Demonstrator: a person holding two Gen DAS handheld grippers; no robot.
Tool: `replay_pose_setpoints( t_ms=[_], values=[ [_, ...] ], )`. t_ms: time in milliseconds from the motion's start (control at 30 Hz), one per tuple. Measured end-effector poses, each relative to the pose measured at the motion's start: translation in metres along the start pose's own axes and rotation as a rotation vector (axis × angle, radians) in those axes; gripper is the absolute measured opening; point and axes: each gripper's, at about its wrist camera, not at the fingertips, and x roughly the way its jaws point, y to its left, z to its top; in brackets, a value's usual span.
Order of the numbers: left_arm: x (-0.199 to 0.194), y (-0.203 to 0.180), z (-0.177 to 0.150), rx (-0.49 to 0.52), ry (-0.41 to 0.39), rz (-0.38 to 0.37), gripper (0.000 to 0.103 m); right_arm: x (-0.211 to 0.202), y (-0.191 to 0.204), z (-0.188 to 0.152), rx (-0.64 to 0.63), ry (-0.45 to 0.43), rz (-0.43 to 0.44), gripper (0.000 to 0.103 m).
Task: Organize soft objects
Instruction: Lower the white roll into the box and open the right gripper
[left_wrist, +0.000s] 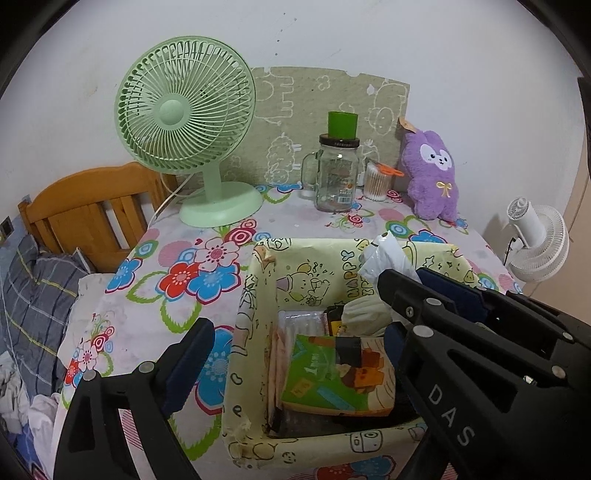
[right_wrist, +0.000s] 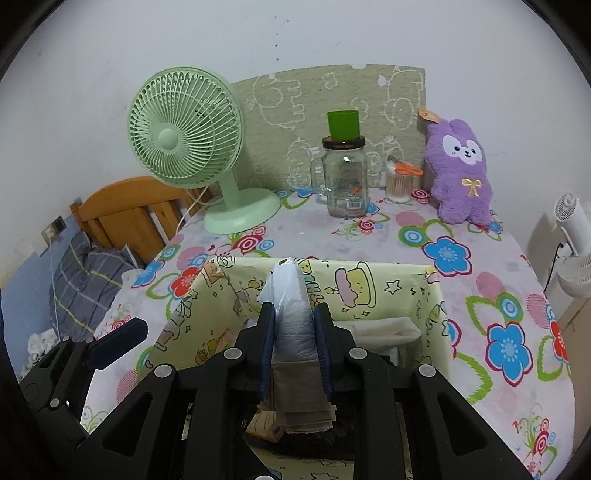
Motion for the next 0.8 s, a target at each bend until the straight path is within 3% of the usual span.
replay_pose_setpoints(
  t_ms=[33, 100, 167, 567, 800],
  values=[
    [0.000, 0.000, 0.000, 0.001, 0.002, 0.001, 0.094, 0.001, 0.000, 0.000, 0.000, 0.002, 0.002, 0.032],
    [0.001, 0.000, 0.000, 0.003, 0.005, -0.002, 0.094, 0.002, -0.001, -0.001, 0.007, 0.007, 0.002, 0.063],
    [0.002, -0.001, -0.001, 0.004, 0.008, -0.010, 0.094, 0.000, -0.003, -0.003, 0.022, -0.012, -0.003, 0.073],
    [-0.008, -0.013, -0.006, 0.017, 0.003, -0.020, 0.097, -0.012, -0.009, -0.008, 0.011, 0.003, -0.067, 0.086],
    [-0.027, -0.020, -0.007, 0.025, -0.021, -0.035, 0.098, -0.036, -0.011, -0.011, 0.008, -0.033, -0.083, 0.094]
  ],
)
